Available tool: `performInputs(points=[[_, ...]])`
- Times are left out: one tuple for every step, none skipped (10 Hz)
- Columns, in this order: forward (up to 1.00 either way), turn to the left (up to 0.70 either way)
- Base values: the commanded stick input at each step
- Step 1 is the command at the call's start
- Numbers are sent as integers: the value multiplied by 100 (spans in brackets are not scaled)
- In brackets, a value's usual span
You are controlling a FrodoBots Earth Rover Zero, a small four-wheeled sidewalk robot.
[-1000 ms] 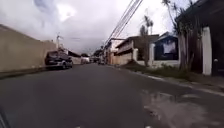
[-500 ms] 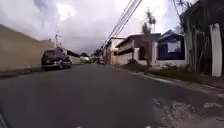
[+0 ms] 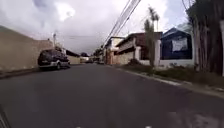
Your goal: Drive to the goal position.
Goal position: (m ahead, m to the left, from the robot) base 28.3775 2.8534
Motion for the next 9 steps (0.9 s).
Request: performInputs(points=[[100,0],[100,0],[100,0],[100,0],[100,0],[100,0],[100,0],[100,0],[100,0]])
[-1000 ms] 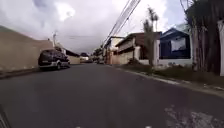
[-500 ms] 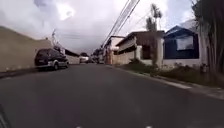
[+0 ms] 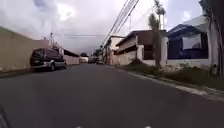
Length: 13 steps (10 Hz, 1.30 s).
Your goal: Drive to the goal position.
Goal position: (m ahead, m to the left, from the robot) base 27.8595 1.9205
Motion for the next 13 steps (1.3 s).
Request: performInputs(points=[[100,5],[100,17],[100,37],[100,16],[100,2],[100,0],[100,0],[100,1],[100,9],[100,25],[100,40],[100,6],[100,0]])
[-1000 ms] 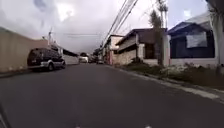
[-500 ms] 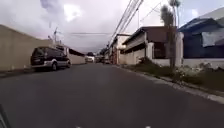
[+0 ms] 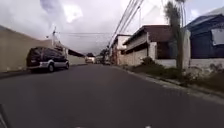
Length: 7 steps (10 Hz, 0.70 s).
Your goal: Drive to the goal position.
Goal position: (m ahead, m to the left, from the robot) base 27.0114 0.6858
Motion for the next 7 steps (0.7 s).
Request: performInputs(points=[[100,0],[100,0],[100,0],[100,0],[100,0],[100,0],[100,24]])
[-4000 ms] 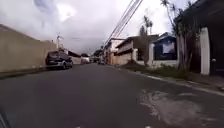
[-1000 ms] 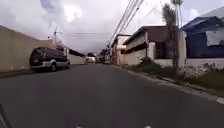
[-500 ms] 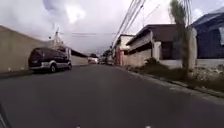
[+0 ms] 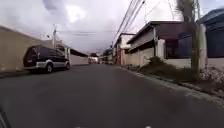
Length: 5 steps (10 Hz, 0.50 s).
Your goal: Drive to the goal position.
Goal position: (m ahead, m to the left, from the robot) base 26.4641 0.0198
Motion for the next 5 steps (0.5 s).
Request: performInputs(points=[[100,39],[100,6],[100,1],[100,0],[100,0]])
